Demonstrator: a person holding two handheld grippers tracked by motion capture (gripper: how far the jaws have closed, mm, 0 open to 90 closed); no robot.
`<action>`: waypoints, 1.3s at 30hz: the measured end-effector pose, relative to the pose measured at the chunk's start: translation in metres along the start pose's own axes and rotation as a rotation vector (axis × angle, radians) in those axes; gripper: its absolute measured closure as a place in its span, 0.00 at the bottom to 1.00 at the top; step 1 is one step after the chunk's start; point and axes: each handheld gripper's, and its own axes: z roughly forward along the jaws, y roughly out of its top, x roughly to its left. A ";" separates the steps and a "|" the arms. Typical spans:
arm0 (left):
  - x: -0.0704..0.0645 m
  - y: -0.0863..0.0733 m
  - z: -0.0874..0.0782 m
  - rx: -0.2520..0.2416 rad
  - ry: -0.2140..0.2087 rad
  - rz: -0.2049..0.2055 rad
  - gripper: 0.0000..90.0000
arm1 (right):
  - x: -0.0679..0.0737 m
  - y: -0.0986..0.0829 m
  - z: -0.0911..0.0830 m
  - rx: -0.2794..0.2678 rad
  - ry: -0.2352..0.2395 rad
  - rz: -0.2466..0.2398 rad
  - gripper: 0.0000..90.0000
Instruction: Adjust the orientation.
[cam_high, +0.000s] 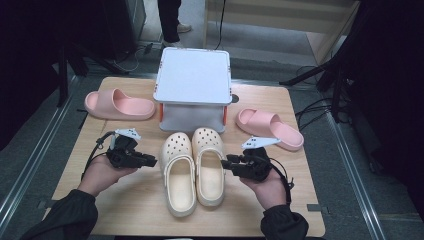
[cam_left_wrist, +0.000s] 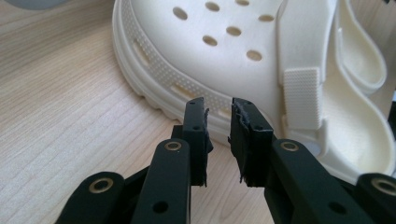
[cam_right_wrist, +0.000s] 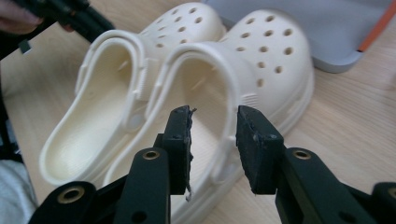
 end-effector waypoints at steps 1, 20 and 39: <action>-0.002 0.002 -0.001 -0.003 -0.002 -0.006 0.84 | 0.005 -0.001 0.000 -0.001 0.004 -0.008 0.71; -0.009 0.053 -0.022 -0.086 0.037 0.053 0.85 | 0.040 -0.006 0.021 0.013 0.038 -0.010 0.50; 0.007 0.144 -0.041 -0.110 0.071 0.115 0.86 | 0.050 -0.007 0.057 0.020 -0.023 0.005 0.37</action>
